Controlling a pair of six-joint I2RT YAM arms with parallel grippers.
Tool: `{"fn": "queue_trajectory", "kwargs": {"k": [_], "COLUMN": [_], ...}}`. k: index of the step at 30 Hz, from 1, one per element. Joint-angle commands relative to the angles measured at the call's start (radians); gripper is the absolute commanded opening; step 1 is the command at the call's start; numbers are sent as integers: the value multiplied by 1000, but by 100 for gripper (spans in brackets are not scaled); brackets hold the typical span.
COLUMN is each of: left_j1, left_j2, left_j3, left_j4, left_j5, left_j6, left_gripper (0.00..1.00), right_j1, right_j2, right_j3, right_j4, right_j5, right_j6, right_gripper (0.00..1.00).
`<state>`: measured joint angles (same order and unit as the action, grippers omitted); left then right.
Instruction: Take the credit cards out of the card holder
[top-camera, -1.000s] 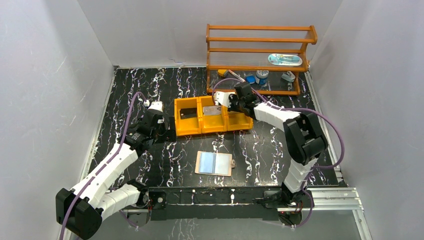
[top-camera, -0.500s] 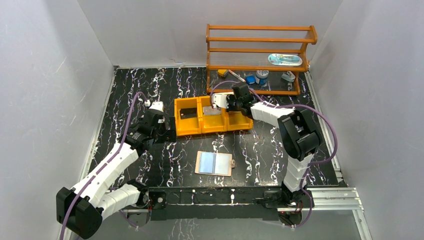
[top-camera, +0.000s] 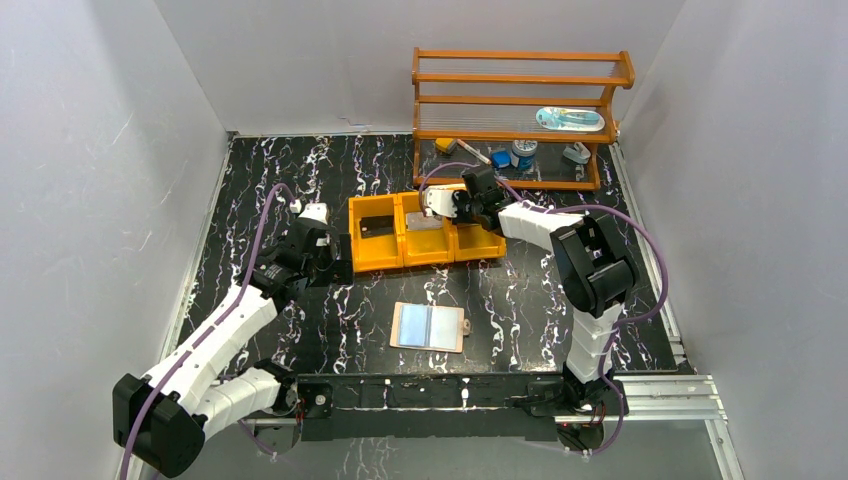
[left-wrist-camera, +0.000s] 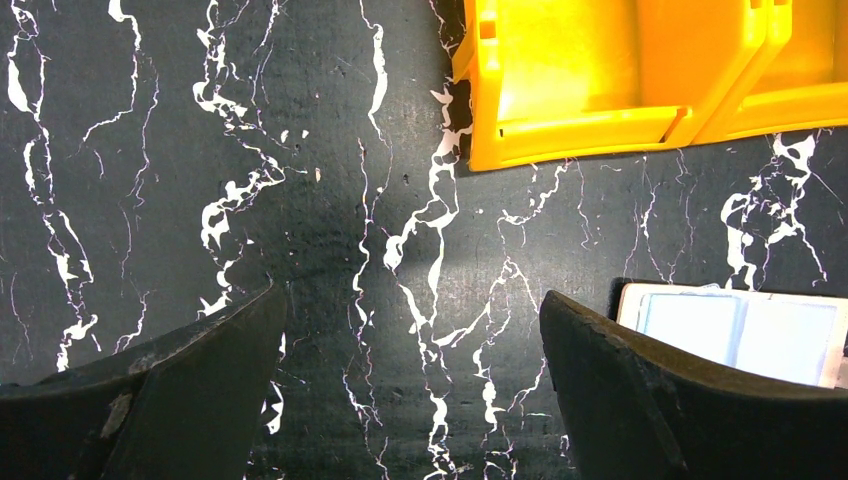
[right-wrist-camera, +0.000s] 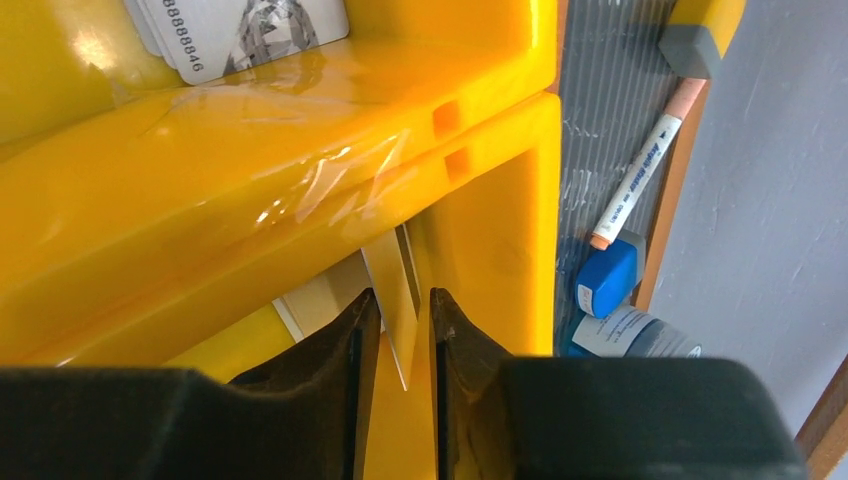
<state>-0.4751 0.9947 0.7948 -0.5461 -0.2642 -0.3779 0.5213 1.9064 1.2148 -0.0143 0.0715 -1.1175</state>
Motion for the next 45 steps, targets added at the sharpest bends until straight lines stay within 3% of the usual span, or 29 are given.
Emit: {"fn": "queue_trajectory", "kwargs": {"k": [1, 4, 22, 30, 35, 42, 45], "left_j1": [3, 3, 3, 3, 3, 2, 3], "left_j2": [2, 1, 11, 10, 19, 36, 37], "left_j3": [8, 7, 9, 7, 7, 8, 9], "left_j4": [7, 6, 6, 6, 7, 6, 5], "left_j5": [7, 6, 21, 19, 26, 33, 31], "left_j6": [12, 12, 14, 14, 14, 17, 17], "left_gripper": [98, 98, 98, 98, 98, 98, 98], "right_j1": [-4, -5, -6, -6, -6, -6, -6], "right_j2": [-44, -65, -151, -312, -393, -292, -236], "right_j3": [39, 31, -1, -12, -31, 91, 130], "right_j4": [-31, -32, 33, 72, -17, -345, -410], "right_j5": [-4, -13, -4, 42, 156, 89, 100], "right_j6": [32, 49, 220, 673, 1088, 1434, 1526], "right_gripper": [35, 42, 51, 58, 63, 52, 42]}}
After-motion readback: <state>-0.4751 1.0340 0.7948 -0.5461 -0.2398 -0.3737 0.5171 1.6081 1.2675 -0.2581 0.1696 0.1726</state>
